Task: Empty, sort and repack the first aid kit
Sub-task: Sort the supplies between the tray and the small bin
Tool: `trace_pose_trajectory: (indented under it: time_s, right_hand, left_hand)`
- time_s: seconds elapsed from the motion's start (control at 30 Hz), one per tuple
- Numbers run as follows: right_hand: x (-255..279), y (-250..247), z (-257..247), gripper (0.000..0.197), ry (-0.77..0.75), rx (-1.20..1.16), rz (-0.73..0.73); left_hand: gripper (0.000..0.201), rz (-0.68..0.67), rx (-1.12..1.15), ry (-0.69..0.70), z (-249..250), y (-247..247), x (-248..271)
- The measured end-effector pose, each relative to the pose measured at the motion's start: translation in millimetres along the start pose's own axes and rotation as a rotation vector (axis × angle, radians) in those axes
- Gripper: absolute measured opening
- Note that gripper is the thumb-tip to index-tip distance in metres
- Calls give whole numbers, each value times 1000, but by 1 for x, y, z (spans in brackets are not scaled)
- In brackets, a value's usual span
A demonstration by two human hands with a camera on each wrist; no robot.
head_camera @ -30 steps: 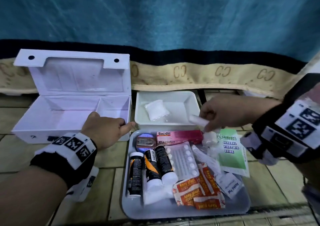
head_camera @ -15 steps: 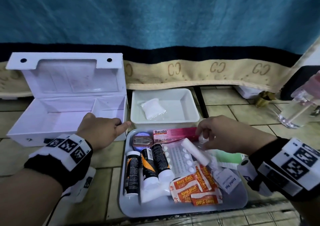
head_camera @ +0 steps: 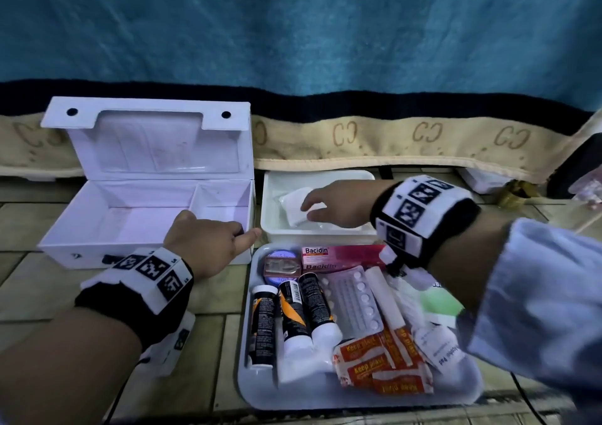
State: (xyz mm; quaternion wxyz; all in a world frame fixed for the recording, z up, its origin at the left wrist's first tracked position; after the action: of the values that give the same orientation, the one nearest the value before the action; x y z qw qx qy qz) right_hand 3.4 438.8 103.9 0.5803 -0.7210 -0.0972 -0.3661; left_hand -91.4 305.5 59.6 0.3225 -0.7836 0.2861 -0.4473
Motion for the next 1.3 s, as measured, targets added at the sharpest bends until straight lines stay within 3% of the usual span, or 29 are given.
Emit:
trace_pose_trajectory:
  time_s: [0.13, 0.23, 0.47, 0.53, 0.63, 0.7, 0.8, 0.87, 0.93, 1.13, 1.3]
  right_hand:
    - [-21, 11, -11, 49, 55, 69, -168]
    - [-24, 13, -9, 50, 68, 24, -193]
    - [-32, 11, 10, 54, 54, -152, -167]
    - [-24, 3, 12, 53, 34, -182, -104]
    - [-1, -16, 24, 24, -46, -285, 44]
    - [27, -28, 34, 38, -68, -329, 132]
    - [73, -29, 52, 18, -103, -516, 298]
    - [101, -22, 69, 22, -93, -653, 451]
    - [123, -6, 84, 18, -53, -731, 559]
    - [155, 54, 136, 15, 202, -783, 703]
    - [165, 93, 158, 21, 370, -815, 718]
  left_hand:
    - [43, 26, 89, 18, 1, -1, 0]
    - [35, 42, 152, -16, -3, -2, -1]
    - [40, 57, 267, -35, -8, -1, -3]
    - [35, 63, 219, -17, -6, -2, -3]
    - [34, 80, 197, -12, -4, -4, 0]
    - [33, 93, 192, -14, -4, -6, 1]
    - [36, 101, 219, -14, -5, -6, 0]
    - [39, 94, 218, -8, -4, -5, 0]
    - [38, 85, 172, -11, -3, -4, 0]
    - [41, 20, 92, -44, -2, -2, 0]
    - [53, -27, -10, -37, 1, -1, 3]
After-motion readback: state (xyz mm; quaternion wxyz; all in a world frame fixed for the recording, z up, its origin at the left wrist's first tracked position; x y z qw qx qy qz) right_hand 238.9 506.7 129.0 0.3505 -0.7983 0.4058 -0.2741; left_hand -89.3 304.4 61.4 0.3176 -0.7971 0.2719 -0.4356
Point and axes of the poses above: each hand's wrist, its own x-axis away from the middle knuckle, its own y-axis out of the palm, z = x × y, the point moved 8 cm from there along -x, towards the middle knuckle, and after that the axes turned 13 degrees about -z, right-handed, at the moved point
